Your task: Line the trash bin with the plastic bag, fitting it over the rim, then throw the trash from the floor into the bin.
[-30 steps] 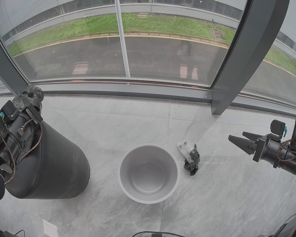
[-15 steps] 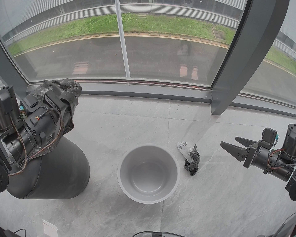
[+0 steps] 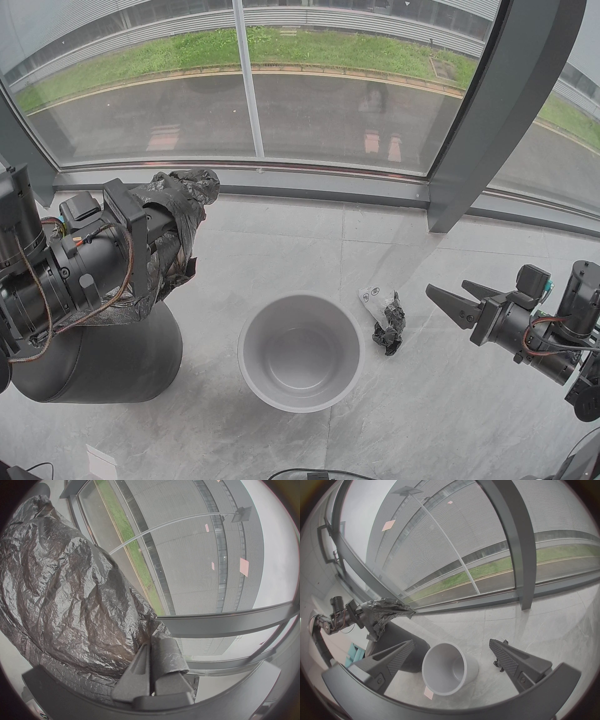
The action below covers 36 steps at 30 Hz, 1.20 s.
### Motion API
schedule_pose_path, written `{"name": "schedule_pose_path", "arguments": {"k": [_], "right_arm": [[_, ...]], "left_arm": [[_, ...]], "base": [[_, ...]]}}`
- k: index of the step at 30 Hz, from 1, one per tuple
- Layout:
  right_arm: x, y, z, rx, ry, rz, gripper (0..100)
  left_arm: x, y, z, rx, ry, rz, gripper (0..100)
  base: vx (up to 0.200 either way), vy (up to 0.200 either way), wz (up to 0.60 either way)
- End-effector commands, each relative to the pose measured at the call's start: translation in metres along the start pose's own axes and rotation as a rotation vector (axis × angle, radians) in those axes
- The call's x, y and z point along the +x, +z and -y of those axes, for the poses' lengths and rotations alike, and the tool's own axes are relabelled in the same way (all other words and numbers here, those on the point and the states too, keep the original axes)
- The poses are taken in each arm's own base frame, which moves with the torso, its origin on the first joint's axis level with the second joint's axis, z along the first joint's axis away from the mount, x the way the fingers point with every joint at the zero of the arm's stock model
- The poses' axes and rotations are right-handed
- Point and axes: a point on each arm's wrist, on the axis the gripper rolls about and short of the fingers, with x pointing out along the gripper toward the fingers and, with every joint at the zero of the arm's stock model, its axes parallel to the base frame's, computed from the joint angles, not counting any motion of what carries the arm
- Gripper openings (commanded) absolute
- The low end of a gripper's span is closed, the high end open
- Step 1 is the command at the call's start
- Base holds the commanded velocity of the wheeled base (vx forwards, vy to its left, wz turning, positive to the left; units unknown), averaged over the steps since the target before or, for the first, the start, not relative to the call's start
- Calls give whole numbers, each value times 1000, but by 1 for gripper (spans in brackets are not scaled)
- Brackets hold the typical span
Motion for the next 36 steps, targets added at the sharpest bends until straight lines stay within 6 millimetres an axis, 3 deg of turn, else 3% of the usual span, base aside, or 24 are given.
{"name": "schedule_pose_path", "arguments": {"k": [1,5,18,30,36], "right_arm": [[27,-16,-19,51,4,-23,100],[38,-26,-25,46,13,2,100],[43,-38,-55,-66,130,-15,100],[67,-42,-74,-95,110,-51,100],[84,-38,-94,-108,106,-67,100]], "left_arm": [[5,3,11,-15,-42,-6,0],[7,-2,22,-36,-85,-31,0],[16,-5,47,-35,-173,-59,0],[21,-5,48,-29,-185,-87,0],[21,-9,50,-34,-197,-102,0]], "base": [[0,0,0],[0,0,0],[0,0,0],[0,0,0],[0,0,0]]}}
